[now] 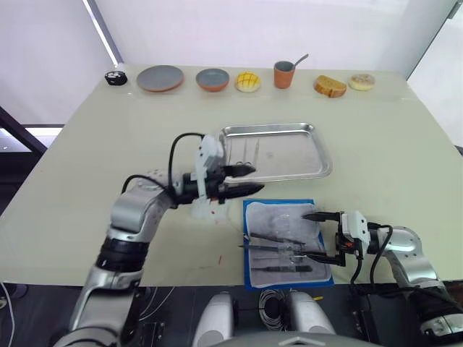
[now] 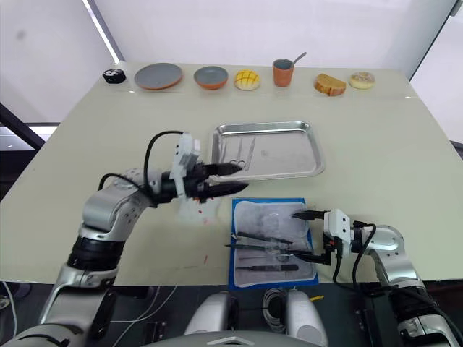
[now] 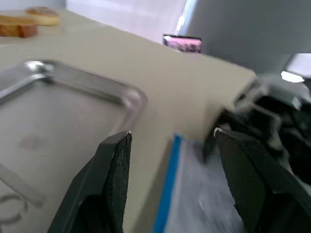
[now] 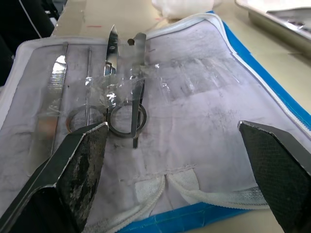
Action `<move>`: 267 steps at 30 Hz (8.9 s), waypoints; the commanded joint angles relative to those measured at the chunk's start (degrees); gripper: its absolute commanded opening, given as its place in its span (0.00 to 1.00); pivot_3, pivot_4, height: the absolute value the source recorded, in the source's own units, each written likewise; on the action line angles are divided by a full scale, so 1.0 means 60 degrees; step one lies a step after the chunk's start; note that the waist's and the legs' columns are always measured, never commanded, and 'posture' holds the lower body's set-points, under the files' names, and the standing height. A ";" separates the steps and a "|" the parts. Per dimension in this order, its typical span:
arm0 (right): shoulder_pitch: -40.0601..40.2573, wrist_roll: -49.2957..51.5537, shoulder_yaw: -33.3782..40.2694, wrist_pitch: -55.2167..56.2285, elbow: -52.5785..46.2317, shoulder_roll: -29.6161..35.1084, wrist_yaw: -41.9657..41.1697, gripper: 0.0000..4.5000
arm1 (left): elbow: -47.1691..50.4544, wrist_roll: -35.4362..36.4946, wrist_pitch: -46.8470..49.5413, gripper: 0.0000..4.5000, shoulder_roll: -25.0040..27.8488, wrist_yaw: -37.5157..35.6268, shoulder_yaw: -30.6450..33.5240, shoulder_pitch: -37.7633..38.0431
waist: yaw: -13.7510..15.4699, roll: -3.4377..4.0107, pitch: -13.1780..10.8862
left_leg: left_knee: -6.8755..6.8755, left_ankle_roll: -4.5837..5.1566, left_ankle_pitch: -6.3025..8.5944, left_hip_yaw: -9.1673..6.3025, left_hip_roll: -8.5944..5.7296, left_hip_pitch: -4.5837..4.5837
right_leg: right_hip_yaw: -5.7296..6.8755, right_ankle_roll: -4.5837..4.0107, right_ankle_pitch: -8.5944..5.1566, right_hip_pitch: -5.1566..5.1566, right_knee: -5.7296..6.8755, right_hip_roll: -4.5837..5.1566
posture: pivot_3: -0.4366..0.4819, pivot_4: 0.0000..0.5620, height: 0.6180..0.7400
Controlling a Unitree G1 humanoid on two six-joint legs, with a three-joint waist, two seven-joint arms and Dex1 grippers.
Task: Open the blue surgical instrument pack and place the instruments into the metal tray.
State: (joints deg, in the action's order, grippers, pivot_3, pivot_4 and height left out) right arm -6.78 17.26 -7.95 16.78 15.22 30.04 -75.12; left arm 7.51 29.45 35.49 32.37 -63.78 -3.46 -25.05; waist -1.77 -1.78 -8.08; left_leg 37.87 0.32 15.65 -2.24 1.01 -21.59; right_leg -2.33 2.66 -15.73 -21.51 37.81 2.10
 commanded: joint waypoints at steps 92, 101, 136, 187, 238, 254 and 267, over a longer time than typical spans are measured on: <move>0.0361 -0.0058 -0.0318 -0.0356 0.1020 0.0673 -0.0803 1.00 | -0.1702 -0.4607 -0.4142 0.31 -0.0444 -0.1792 -0.4447 -0.0527 | 0.0278 -0.0007 -0.0043 | 0.0053 0.0028 0.0009 0.0019 0.0000 -0.0017 | 0.0004 -0.0004 -0.0007 0.0009 0.0000 -0.0032 | 0.48 0.27 1.00; 0.0502 -0.0139 -0.0396 -0.0467 0.0864 0.0803 -0.0782 1.00 | -0.1628 -0.4625 -0.4238 0.02 -0.0499 -0.1703 -0.4458 -0.0353 | 0.0399 0.0011 -0.0030 | 0.0053 0.0033 0.0012 0.0019 0.0001 -0.0015 | 0.0007 -0.0007 -0.0008 0.0010 0.0000 -0.0030 | 0.48 0.27 1.00; 0.0437 -0.0496 -0.0581 -0.0462 0.0976 0.0785 -0.0620 1.00 | 0.0179 -0.3689 -0.2249 0.02 0.1197 -0.2251 -0.3373 -0.0783 | 0.0402 0.0021 -0.0029 | 0.0053 0.0034 0.0013 0.0018 0.0003 -0.0015 | 0.0010 -0.0008 -0.0009 0.0008 0.0004 -0.0038 | 0.48 0.27 1.00; -0.0051 -0.0501 -0.0695 -0.0404 0.1373 0.0696 -0.0540 1.00 | -0.4327 -0.4009 0.1923 0.02 -0.7251 1.1700 0.0481 -0.3924 | 0.0192 -0.0031 -0.0006 | 0.0066 0.0027 0.0013 -0.0004 -0.0063 -0.0013 | 0.0006 0.0032 0.0014 0.0019 0.0011 -0.0018 | 0.48 0.27 1.00; -0.0066 0.0133 -0.0086 -0.0772 0.0863 0.0697 -0.0519 1.00 | 0.0472 0.0309 -0.0387 0.62 -0.1436 0.0901 -0.0136 0.0097 | 0.0207 0.0025 -0.0039 | 0.0058 0.0016 0.0006 -0.0009 -0.0045 -0.0016 | 0.0002 0.0026 0.0014 0.0015 0.0001 -0.0007 | 0.48 0.27 1.00; 0.2360 0.2411 0.3061 -0.2518 -0.2094 0.2477 -0.0650 1.00 | 0.1288 0.1842 -0.0926 0.97 0.1990 -0.2051 0.2209 0.3659 | 0.0410 0.0240 -0.0240 | 0.0041 0.0037 0.0015 -0.0024 -0.0064 -0.0070 | 0.0016 0.0009 -0.0005 -0.0021 -0.0018 0.0091 | 0.48 0.27 1.00; 0.4456 0.3084 0.5817 -0.2984 -0.3045 0.3260 -0.0809 1.00 | -0.0346 0.1496 -0.2059 0.97 0.2949 -0.3531 0.2671 0.3746 | 0.0395 0.0241 -0.0284 | 0.0028 0.0038 0.0016 0.0029 -0.0042 -0.0058 | 0.0003 0.0025 -0.0014 -0.0035 -0.0016 0.0021 | 0.48 0.27 1.00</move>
State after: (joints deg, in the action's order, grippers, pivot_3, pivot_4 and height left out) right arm 19.72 34.35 25.04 -0.51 -0.83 49.09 -80.10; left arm 5.11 38.47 24.45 49.69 -83.85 12.61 -2.19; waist 0.61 -0.34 -9.78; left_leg 38.04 0.55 15.75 -2.06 0.78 -21.94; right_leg -2.32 2.82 -15.81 -21.72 37.72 2.19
